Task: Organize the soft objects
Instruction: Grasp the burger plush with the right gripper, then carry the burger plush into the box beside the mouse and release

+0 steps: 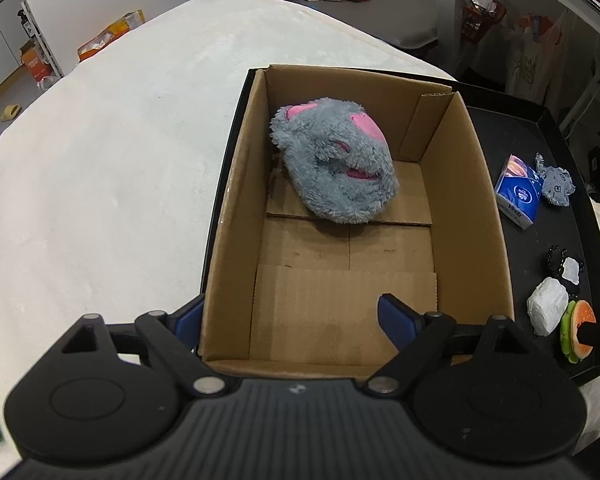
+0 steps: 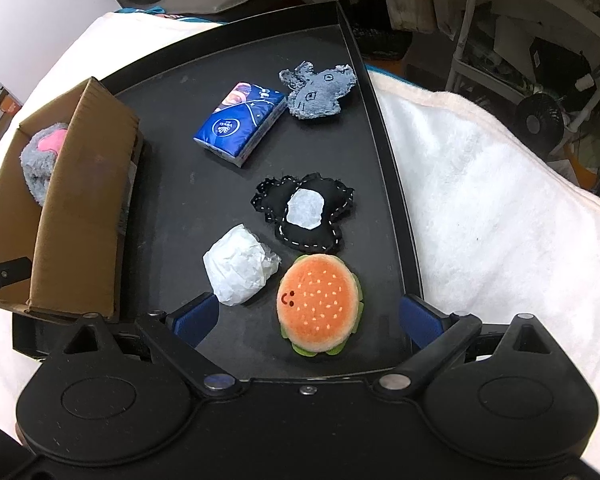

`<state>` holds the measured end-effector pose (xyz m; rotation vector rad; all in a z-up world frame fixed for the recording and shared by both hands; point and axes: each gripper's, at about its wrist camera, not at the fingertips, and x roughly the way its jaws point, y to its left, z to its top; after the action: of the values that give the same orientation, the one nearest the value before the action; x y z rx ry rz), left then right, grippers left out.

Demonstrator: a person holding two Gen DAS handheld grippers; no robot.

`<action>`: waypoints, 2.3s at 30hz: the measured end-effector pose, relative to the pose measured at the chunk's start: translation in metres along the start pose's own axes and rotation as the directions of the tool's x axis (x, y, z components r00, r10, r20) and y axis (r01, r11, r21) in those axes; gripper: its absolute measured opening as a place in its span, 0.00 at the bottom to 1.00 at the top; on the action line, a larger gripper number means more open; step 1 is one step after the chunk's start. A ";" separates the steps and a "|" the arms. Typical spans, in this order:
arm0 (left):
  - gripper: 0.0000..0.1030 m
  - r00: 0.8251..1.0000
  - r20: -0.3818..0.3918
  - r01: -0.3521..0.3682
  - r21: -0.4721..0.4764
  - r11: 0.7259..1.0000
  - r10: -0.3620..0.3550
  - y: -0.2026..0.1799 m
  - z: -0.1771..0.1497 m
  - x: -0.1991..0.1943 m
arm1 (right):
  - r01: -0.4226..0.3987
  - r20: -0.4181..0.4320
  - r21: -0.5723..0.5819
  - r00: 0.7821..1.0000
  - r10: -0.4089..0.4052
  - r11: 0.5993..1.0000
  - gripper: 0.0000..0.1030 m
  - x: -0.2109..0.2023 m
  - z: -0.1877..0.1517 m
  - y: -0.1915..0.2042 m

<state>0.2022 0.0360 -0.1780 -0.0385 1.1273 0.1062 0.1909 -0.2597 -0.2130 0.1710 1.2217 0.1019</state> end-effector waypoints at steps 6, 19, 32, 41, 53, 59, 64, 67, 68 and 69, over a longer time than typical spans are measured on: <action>0.87 1.000 -0.002 0.005 0.008 1.000 -0.005 -0.001 0.000 0.001 | 0.023 -0.013 0.003 1.000 -0.023 1.000 0.85 0.006 0.001 0.000; 0.87 0.999 0.009 0.048 -0.033 0.998 -0.048 0.012 0.000 -0.002 | 0.068 -0.032 -0.020 0.997 -0.069 0.997 0.36 0.013 -0.003 0.009; 0.86 0.995 0.084 0.070 -0.103 0.992 -0.061 0.035 0.001 -0.011 | 0.021 0.100 -0.094 0.995 -0.012 0.995 0.36 -0.039 0.018 0.059; 0.84 0.990 0.110 0.099 -0.132 0.986 -0.085 0.043 0.000 -0.012 | -0.014 0.142 -0.149 0.989 0.036 0.989 0.37 -0.056 0.039 0.098; 0.76 0.986 0.114 0.138 -0.152 0.979 -0.122 0.047 0.002 -0.002 | -0.060 0.159 -0.205 0.983 0.094 0.977 0.37 -0.063 0.057 0.152; 0.56 0.984 0.099 0.164 -0.202 0.965 -0.147 0.056 0.004 0.007 | -0.075 0.150 -0.235 0.982 0.112 0.969 0.37 -0.052 0.067 0.178; 0.40 0.983 0.091 0.174 -0.213 0.961 -0.158 0.059 0.003 0.011 | -0.074 0.150 -0.249 0.982 0.115 0.966 0.37 -0.039 0.073 0.192; 0.32 0.985 0.100 0.156 -0.201 0.967 -0.138 0.058 0.002 0.010 | -0.074 0.144 -0.257 0.983 0.113 0.964 0.37 -0.030 0.077 0.200; 0.31 0.986 0.099 0.150 -0.200 0.968 -0.133 0.058 0.002 0.011 | -0.074 0.143 -0.259 0.983 0.113 0.963 0.37 -0.027 0.077 0.202; 0.29 0.987 0.099 0.147 -0.201 0.969 -0.129 0.059 0.002 0.011 | -0.074 0.141 -0.259 0.984 0.113 0.963 0.37 -0.025 0.079 0.204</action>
<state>0.2022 0.0953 -0.1859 -0.2962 1.0215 0.0995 0.2594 -0.0697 -0.1265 0.0131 1.0353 0.3207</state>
